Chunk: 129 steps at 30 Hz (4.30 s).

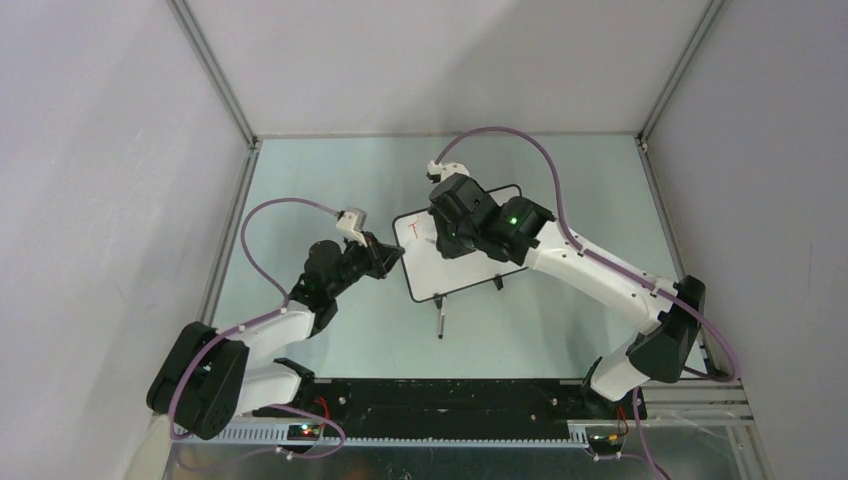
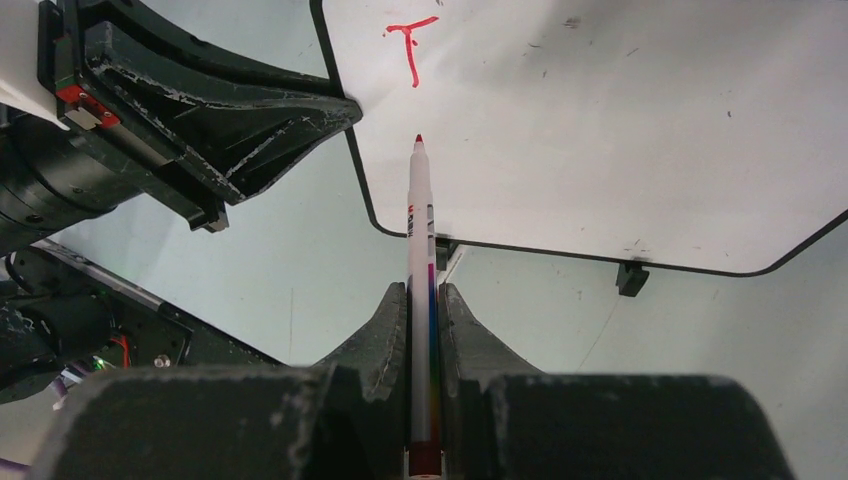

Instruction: Write a sentence on the whiteboard

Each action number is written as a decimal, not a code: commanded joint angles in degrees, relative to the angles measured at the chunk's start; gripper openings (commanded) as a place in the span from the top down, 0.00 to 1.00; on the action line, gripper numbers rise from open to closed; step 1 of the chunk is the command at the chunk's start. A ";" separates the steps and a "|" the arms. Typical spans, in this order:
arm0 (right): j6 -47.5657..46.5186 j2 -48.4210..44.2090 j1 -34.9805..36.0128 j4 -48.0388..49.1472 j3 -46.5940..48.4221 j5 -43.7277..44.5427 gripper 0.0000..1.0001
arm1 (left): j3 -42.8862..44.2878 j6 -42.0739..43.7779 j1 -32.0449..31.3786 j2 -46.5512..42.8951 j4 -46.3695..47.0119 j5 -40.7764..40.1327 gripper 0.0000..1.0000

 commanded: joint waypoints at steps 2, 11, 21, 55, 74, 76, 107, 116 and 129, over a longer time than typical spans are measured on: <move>-0.03 -4.17 0.09 4.27 -1.93 0.34 1.00 | 2.50 2.12 -0.85 -1.51 0.34 0.04 0.86; -2.24 -5.20 -0.94 11.50 -7.36 -2.92 1.00 | 2.73 2.06 -1.10 -1.09 0.21 0.09 0.86; -4.55 -1.34 0.21 10.31 -3.54 2.21 1.00 | 2.91 2.24 -1.18 -1.20 -0.72 -0.79 0.86; -5.66 -0.52 -0.05 12.27 -4.03 3.56 1.00 | 3.42 4.79 -1.22 -2.19 -6.05 -5.89 0.90; -5.69 2.42 0.48 11.51 -1.93 5.23 1.00 | 3.45 4.71 -1.20 -2.13 -6.34 -6.20 0.90; -5.62 2.60 0.41 11.38 -1.91 5.76 1.00 | 3.40 4.75 -1.22 -2.20 -6.34 -6.21 0.90; -5.36 4.43 -0.27 11.40 -1.60 7.66 1.00 | 2.92 4.75 -1.38 -2.93 -5.82 -6.36 0.90; -5.29 4.74 -0.44 11.66 -1.59 7.70 1.00 | 2.69 4.82 -1.44 -3.07 -5.47 -6.30 0.90; -5.90 4.79 -0.18 11.84 -1.83 5.96 1.00 | 2.60 4.92 -1.46 -3.31 -5.49 -6.37 0.91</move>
